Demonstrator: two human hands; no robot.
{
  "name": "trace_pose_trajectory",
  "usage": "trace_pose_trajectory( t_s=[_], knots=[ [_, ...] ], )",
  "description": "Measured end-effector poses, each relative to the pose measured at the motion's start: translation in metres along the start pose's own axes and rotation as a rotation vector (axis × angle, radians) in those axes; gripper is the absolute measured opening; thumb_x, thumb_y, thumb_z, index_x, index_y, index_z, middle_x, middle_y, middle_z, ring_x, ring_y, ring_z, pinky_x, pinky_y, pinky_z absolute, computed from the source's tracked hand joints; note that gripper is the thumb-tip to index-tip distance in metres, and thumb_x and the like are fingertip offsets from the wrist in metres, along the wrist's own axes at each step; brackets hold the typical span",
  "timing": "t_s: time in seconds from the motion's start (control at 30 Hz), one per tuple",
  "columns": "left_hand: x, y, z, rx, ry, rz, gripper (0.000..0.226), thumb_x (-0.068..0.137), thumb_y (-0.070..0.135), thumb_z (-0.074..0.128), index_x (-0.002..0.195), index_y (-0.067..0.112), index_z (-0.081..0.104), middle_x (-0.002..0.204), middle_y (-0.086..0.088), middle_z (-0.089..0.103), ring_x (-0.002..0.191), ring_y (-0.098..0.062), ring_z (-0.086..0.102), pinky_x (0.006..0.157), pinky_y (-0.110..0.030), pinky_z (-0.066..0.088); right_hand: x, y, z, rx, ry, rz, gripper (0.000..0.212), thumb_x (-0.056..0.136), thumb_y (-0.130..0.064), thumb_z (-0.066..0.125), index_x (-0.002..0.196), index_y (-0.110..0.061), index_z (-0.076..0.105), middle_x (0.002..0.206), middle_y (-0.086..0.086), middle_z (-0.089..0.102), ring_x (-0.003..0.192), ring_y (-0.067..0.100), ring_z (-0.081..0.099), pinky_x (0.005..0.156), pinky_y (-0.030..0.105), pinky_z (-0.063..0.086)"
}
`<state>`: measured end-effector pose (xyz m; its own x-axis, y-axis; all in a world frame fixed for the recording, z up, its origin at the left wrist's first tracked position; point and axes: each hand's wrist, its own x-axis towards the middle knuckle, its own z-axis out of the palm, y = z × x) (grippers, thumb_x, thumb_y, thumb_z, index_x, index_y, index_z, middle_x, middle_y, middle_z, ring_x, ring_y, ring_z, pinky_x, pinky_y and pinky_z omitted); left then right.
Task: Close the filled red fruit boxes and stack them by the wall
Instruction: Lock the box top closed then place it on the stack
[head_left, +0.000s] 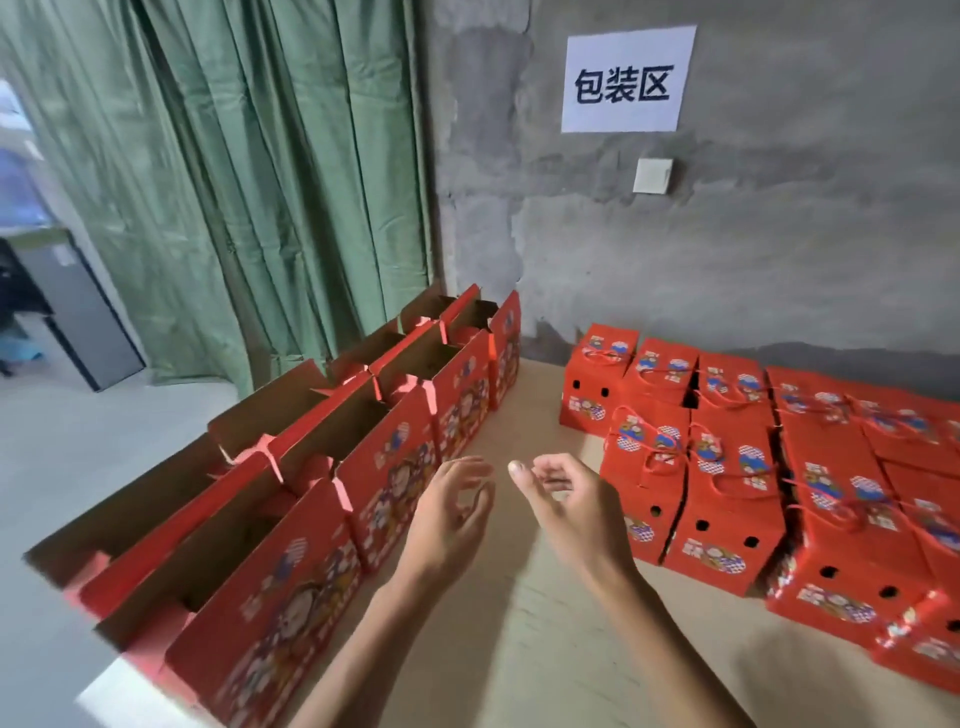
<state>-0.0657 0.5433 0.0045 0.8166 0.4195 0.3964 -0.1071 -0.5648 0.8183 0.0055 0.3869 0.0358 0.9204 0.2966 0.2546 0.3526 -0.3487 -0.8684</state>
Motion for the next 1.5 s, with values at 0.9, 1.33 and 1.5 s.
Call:
trace_pose_trajectory(
  t_s=[0.9, 1.33, 1.5],
  knots=[
    [-0.018, -0.183, -0.263, 0.946, 0.072, -0.633, 0.022, 0.099, 0.010, 0.051, 0.106, 0.019, 0.070, 0.091, -0.002, 0.070, 0.079, -0.024, 0.066, 0.065, -0.035, 0.058, -0.059, -0.072, 0.335, -0.148, -0.548, 0.433, 0.081, 0.090, -0.039, 0.051, 0.153, 0.007, 0.028, 0.150, 0.023, 0.049, 0.135, 0.035, 0.051, 0.104, 0.035, 0.043],
    [-0.027, -0.134, -0.226, 0.863, -0.087, -0.681, 0.016, 0.095, 0.021, 0.054, 0.106, 0.011, 0.056, 0.110, -0.013, 0.067, 0.104, -0.039, 0.064, 0.081, -0.040, 0.049, -0.071, -0.031, 0.227, -0.197, -0.397, 0.410, 0.017, 0.097, -0.018, 0.046, 0.101, -0.003, 0.053, 0.109, 0.019, 0.064, 0.093, 0.034, 0.059, 0.071, 0.030, 0.038],
    [-0.041, -0.098, -0.150, 0.767, -0.205, -0.647, 0.034, 0.094, 0.031, 0.054, 0.117, 0.007, 0.057, 0.118, -0.018, 0.067, 0.109, -0.043, 0.064, 0.088, -0.043, 0.051, -0.076, 0.011, 0.140, -0.269, -0.317, 0.440, 0.018, 0.096, -0.023, 0.046, 0.084, -0.009, 0.048, 0.096, 0.017, 0.063, 0.080, 0.034, 0.053, 0.066, 0.033, 0.038]
  ],
)
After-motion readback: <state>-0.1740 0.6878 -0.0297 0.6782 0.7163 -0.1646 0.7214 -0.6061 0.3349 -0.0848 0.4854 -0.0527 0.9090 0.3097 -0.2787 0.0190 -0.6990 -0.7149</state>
